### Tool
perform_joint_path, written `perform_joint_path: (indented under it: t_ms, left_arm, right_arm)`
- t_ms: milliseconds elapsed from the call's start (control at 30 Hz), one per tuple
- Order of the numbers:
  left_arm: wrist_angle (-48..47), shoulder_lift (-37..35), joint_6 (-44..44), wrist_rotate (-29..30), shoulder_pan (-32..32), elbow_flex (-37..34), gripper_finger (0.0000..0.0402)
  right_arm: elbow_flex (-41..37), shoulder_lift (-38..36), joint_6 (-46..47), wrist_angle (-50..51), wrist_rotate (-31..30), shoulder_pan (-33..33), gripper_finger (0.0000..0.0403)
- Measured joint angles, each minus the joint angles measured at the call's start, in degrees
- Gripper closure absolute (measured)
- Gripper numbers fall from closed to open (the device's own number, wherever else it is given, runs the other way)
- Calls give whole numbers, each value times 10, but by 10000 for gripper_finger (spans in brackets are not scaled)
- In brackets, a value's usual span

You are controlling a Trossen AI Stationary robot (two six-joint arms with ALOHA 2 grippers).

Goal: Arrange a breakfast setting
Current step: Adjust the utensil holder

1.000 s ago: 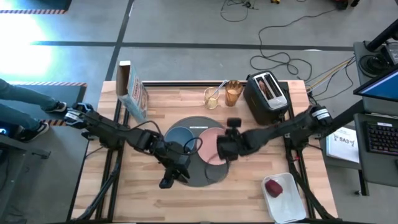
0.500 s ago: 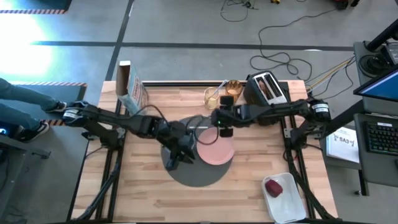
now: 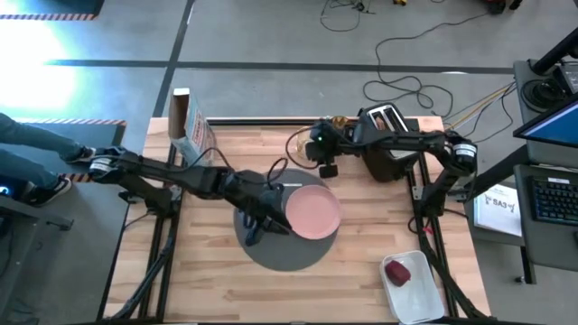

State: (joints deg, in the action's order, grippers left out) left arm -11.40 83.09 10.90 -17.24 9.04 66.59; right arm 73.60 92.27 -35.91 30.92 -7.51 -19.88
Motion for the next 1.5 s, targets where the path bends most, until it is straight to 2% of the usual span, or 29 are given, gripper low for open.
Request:
perform_joint_path:
  t_ms: [200,300,1100,1267,1500]
  left_arm:
    - [31,3,1,71,34,0,326]
    - [30,3,1,88,42,0,326]
    - [-18,-14,-12,93,34,0,326]
    - [-35,-17,-12,93,30,0,326]
    - [-47,-25,-14,93,25,0,326]
  right_arm:
    - [0,33,-23,-8,0,-19,260]
    - [0,39,-23,-34,-3,-19,263]
    - [0,78,-62,-82,-16,-29,288]
    - [0,84,-78,-94,-16,-31,310]
    - [0,87,-105,-103,-16,-31,368]
